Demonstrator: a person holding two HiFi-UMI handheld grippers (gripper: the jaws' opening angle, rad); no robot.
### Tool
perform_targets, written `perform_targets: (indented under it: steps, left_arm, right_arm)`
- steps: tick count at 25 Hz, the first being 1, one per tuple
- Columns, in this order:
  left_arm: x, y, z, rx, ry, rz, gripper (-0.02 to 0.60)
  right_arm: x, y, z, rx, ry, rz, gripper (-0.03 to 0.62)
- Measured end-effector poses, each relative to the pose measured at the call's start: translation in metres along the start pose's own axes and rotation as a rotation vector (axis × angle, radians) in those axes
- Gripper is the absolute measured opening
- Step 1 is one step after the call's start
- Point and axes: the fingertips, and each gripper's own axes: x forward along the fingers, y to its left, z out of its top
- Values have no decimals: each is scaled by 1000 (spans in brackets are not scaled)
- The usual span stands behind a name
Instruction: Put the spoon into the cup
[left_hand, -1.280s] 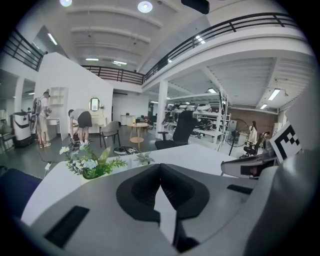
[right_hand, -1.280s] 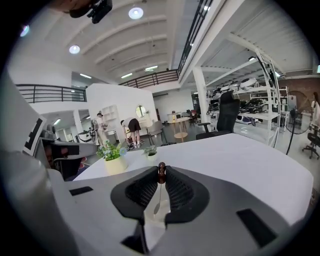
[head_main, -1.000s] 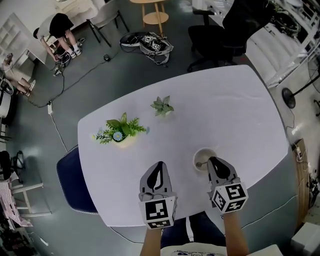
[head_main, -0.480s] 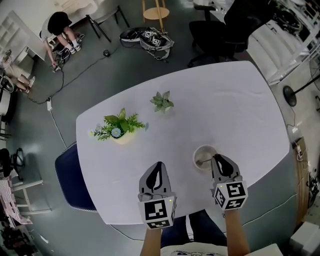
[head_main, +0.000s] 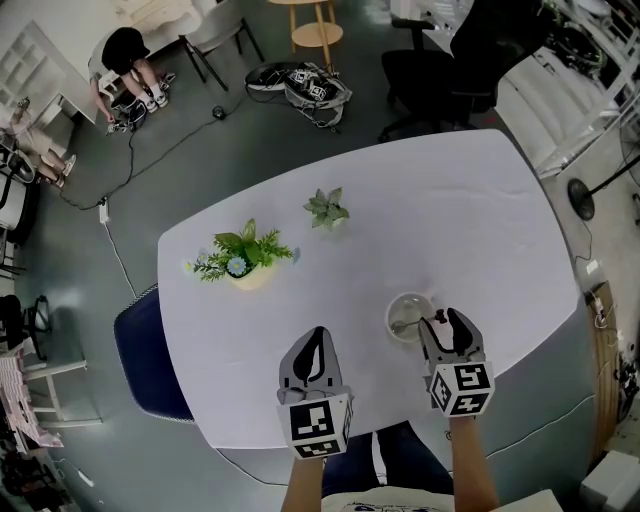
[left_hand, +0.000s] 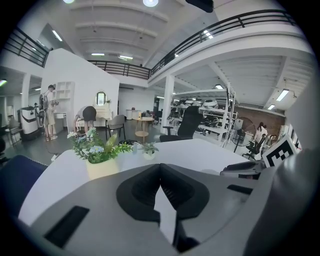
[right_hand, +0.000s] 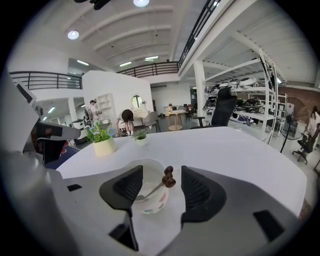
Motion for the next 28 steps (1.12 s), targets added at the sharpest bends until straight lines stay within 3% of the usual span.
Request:
perform_targets:
  steps: [5,14,21,28]
  left_arm:
    - [-13,0,21,1,-43,13,14]
    - [-61,-2,90,9,-180,48,14]
    - [-104,-5,151,29,-306,77,14]
    - [-145,-14,197,45,-388,96,14]
  right_arm:
    - [-23,-3,37,-5,-93,-30,255]
    - [-94,4,132,-19,-319,-53,82]
    - [-142,17,196,-51,-457,-34,45]
    - [-182,24,239,-62,-532,-25,21]
